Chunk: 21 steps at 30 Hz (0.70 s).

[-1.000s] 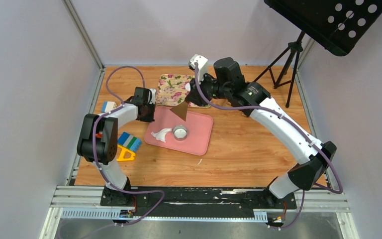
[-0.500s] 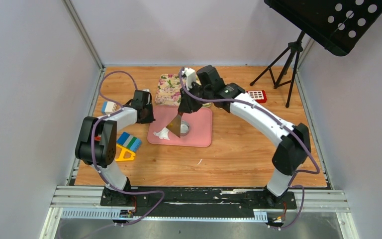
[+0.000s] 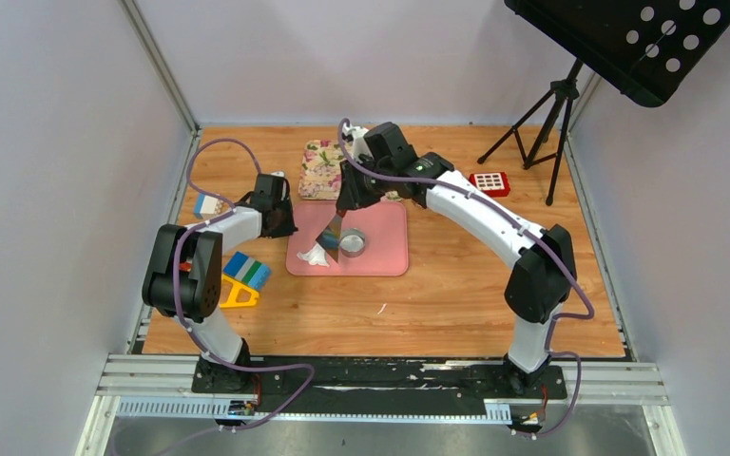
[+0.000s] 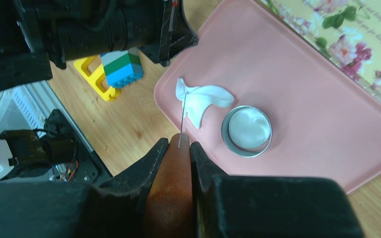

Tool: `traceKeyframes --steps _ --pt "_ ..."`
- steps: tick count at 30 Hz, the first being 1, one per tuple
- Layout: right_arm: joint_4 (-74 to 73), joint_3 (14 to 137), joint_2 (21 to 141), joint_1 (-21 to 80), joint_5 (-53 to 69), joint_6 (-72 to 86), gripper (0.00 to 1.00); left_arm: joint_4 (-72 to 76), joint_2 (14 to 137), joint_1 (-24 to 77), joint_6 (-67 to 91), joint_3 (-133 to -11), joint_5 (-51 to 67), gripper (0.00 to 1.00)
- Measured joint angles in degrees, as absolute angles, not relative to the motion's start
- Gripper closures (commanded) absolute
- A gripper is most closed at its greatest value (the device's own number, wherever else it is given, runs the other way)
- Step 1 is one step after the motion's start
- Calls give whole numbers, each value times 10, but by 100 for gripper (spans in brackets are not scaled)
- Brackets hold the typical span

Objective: Roll out the dumpling wrappers from the dough
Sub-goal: Remove the dumpling wrapper from the work surface.

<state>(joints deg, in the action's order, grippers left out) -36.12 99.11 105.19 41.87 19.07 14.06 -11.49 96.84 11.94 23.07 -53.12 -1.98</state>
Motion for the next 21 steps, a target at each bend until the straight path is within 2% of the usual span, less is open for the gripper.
traceKeyframes --steps 11,21 --pt "-388 1043 1131 464 110 158 100 -115 968 119 231 -531 -20 100" --pt "-399 1065 1150 482 69 143 100 -115 968 119 231 -531 -18 100"
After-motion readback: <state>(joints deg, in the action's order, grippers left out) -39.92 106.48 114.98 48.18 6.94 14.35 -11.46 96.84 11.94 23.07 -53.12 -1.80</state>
